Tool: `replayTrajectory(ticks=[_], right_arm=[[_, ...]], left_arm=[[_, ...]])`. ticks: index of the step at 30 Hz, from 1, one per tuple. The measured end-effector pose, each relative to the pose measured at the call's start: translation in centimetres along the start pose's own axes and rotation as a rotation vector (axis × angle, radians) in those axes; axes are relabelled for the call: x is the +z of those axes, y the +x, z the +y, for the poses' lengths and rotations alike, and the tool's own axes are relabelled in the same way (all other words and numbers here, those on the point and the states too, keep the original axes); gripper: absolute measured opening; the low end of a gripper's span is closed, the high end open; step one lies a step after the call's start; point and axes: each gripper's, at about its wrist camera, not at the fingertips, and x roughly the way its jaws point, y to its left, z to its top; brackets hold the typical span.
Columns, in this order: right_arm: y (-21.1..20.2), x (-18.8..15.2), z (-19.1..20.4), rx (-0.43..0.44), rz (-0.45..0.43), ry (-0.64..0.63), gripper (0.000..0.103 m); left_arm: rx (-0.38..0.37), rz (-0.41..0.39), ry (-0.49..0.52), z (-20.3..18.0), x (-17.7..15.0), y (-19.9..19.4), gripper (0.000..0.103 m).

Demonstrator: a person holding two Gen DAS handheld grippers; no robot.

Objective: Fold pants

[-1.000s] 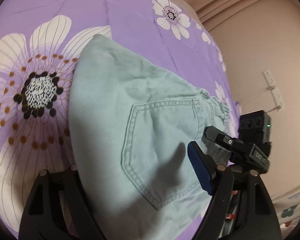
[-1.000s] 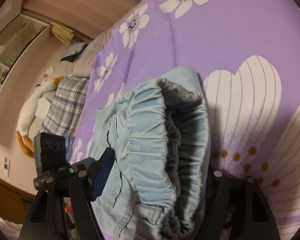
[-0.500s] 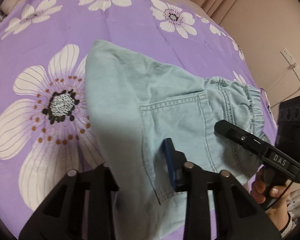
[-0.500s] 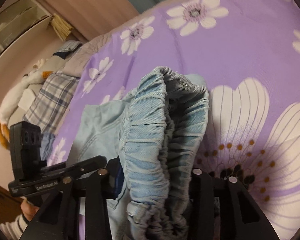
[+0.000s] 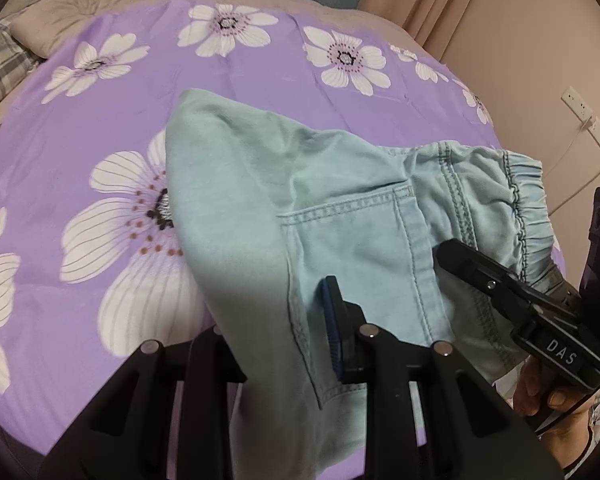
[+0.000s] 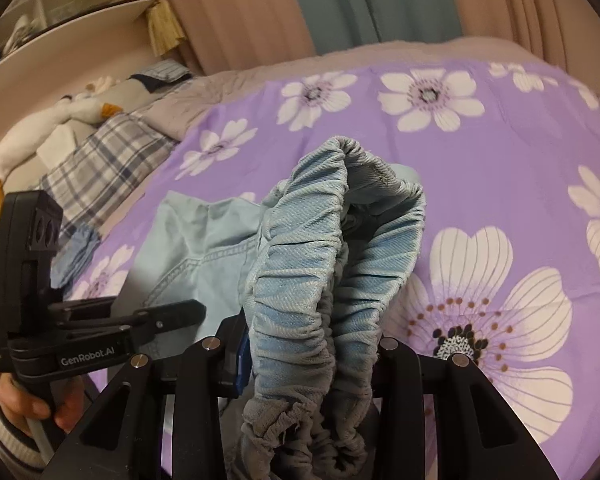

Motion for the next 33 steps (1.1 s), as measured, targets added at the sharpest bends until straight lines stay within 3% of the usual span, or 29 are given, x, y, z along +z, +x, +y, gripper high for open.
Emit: replayTrajectory(ticks=[15,33], right_arm=[[-2.4,1.8,5.4,0.037,-0.101,-0.182,0.04],[-4.0,4.1,7.0,0.035,-0.198,-0.282,0.04]], left_arm=[[0.055,-0.112,-0.037,1.3,0.3,-6.0,0.024],[0.066,-0.213,-0.005,1.3,2.6,-8.8,0.024]])
